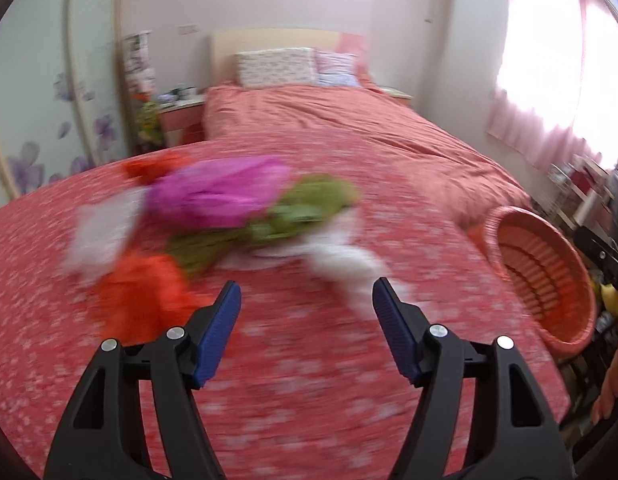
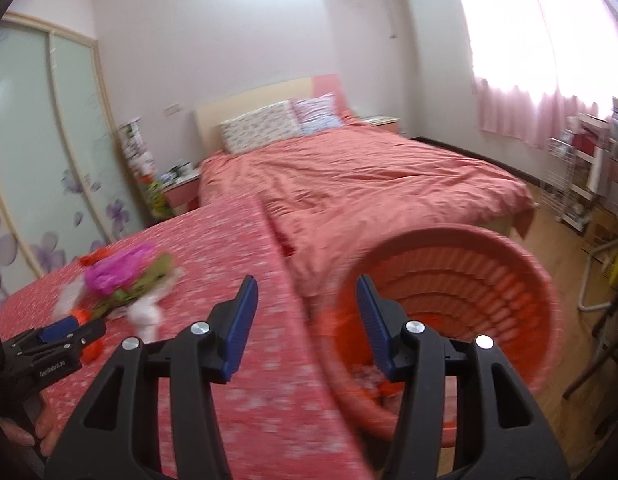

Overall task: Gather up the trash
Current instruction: 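Move both tools back over the trash on the bed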

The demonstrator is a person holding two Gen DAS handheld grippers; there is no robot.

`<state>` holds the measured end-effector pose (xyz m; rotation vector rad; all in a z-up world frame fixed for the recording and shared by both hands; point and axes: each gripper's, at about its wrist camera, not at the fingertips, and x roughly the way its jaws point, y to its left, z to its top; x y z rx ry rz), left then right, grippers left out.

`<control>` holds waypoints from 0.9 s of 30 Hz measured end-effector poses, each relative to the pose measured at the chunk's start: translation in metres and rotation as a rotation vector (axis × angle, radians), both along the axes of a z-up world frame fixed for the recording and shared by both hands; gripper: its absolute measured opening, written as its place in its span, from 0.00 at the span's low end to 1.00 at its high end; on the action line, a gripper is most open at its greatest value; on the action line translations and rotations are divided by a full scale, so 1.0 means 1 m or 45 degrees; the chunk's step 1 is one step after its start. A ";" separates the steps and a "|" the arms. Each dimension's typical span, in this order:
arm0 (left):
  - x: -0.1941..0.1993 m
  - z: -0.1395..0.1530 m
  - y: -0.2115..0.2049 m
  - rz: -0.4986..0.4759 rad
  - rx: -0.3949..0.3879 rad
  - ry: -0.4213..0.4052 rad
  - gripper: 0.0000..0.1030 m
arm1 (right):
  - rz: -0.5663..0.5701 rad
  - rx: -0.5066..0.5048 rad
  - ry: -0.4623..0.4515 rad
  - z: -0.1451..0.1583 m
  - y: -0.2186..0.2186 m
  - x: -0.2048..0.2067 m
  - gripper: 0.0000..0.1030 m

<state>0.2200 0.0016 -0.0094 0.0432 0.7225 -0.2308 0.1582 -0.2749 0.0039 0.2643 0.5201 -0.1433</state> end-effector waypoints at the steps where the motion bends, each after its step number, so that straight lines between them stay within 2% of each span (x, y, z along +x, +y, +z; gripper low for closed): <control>1: 0.001 0.000 0.013 0.041 0.004 -0.001 0.66 | 0.027 -0.002 0.008 0.000 0.009 0.005 0.49; 5: 0.005 -0.002 0.057 0.189 0.003 0.007 0.71 | 0.184 0.008 0.071 -0.006 0.061 0.035 0.49; 11: 0.003 -0.005 0.109 0.313 -0.013 0.000 0.71 | 0.331 0.011 0.180 -0.021 0.118 0.073 0.49; 16: 0.000 -0.007 0.136 0.356 -0.050 0.001 0.71 | 0.388 -0.053 0.263 -0.036 0.155 0.103 0.49; 22: 0.001 -0.015 0.151 0.350 -0.060 0.019 0.71 | 0.400 -0.068 0.355 -0.050 0.168 0.123 0.48; 27: 0.001 -0.018 0.148 0.334 -0.068 0.023 0.71 | 0.410 -0.057 0.401 -0.057 0.171 0.130 0.25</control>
